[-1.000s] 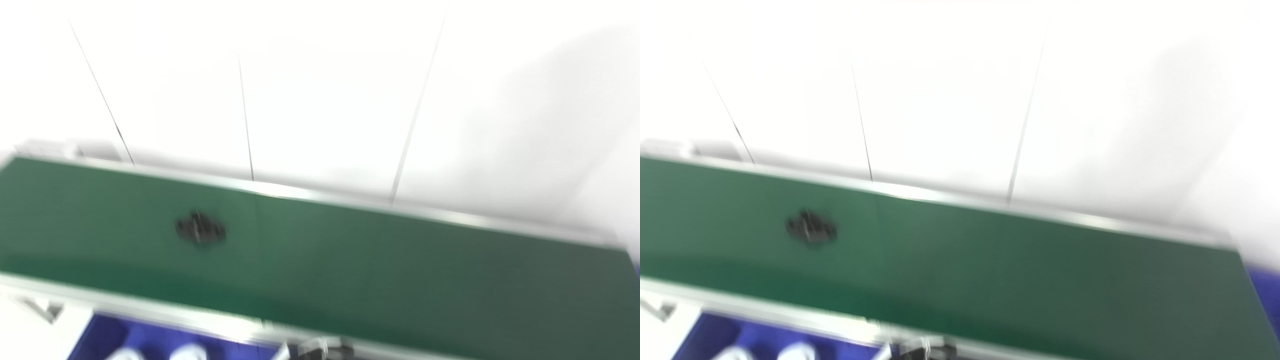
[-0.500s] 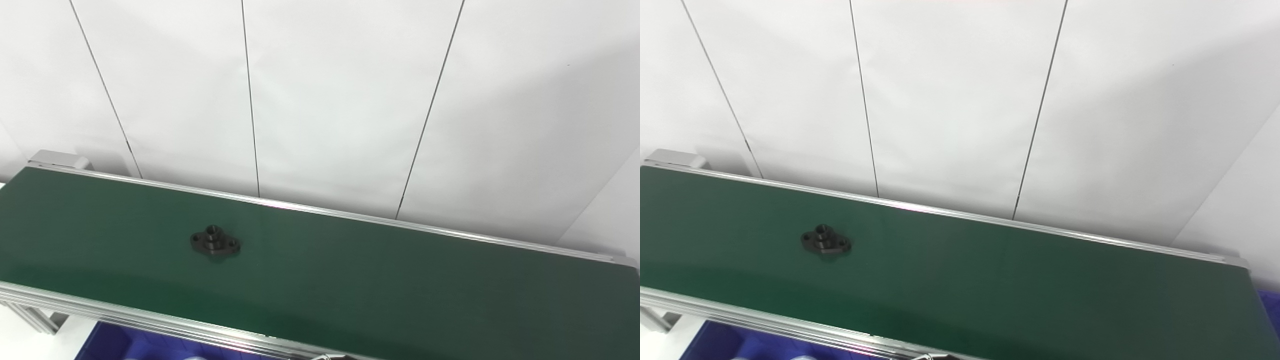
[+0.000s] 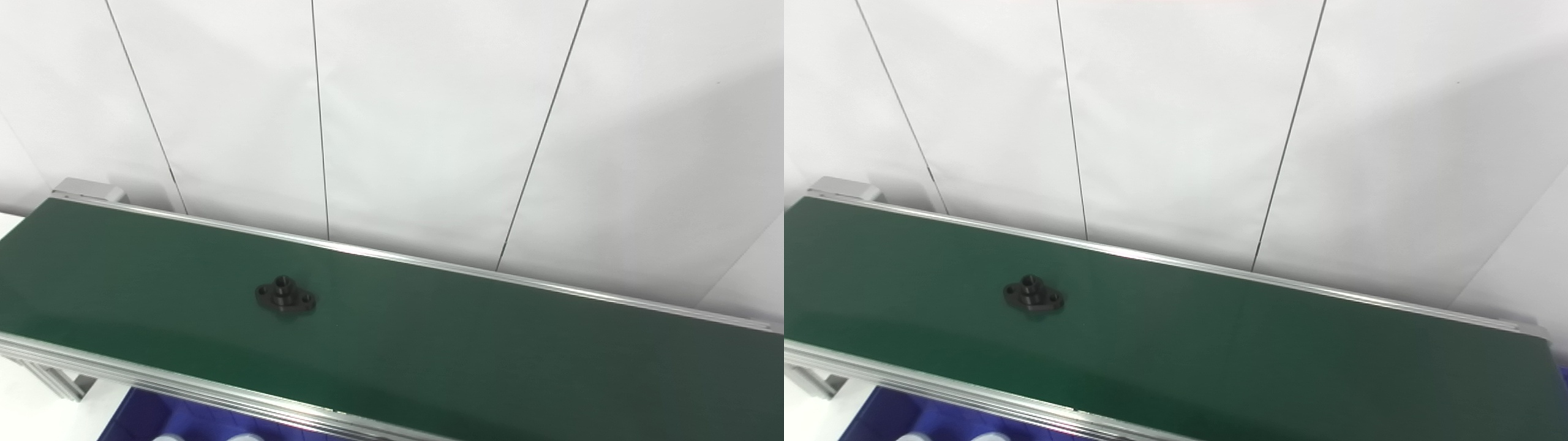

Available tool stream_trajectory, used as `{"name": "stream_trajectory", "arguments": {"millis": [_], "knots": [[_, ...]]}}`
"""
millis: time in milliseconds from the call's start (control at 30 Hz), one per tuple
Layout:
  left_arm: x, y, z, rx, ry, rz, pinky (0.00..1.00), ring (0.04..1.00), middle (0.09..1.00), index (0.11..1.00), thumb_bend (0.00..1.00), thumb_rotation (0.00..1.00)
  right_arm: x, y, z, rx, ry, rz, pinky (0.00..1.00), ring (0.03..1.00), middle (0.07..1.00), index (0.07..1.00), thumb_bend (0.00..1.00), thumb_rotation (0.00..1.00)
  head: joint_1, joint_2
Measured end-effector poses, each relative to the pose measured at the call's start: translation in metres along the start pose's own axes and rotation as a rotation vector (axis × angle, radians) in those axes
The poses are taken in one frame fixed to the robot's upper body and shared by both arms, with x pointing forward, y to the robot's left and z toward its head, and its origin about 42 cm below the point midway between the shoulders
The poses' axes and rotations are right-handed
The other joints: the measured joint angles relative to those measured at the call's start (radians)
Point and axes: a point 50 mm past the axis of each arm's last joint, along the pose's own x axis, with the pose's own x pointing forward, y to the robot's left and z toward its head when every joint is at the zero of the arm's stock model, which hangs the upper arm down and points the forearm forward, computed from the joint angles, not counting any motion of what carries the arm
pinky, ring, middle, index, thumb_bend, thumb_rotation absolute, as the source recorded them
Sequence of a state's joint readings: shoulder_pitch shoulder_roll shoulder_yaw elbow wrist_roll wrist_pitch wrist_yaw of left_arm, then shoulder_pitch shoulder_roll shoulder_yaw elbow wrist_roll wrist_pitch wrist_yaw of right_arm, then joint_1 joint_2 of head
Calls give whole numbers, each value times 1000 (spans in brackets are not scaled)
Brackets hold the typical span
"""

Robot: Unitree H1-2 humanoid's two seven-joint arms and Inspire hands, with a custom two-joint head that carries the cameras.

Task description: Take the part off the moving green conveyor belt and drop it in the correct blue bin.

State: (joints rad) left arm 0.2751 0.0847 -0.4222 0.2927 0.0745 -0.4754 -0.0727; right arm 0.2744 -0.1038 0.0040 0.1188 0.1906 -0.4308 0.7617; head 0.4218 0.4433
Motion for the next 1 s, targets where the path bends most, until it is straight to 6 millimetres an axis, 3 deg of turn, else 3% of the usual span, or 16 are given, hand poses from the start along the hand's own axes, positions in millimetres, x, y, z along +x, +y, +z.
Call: {"name": "stream_trajectory", "arguments": {"millis": [233,500,667,867,1000], "knots": [[0,1,0,0,-1,2,740,807,811,778,801,785,8,2,24,9,-151,-19,786,847,840,815,941,797,-5,6],[-1,0,2,-2,-1,3,735,806,815,781,820,794,20,3,36,7,-220,-90,732,790,796,806,924,768,-34,18],[-2,0,2,-4,0,6,735,803,809,778,824,783,28,-6,50,-62,-240,-116,833,866,845,834,929,790,-38,20],[-2,1,2,-7,1,8,742,810,813,785,835,787,52,-19,78,-241,-256,-155,759,832,850,840,874,801,-38,25],[-2,1,2,-6,0,8,730,805,810,780,854,795,73,-21,86,-309,-264,-162,762,841,855,847,861,720,-40,28]]}}
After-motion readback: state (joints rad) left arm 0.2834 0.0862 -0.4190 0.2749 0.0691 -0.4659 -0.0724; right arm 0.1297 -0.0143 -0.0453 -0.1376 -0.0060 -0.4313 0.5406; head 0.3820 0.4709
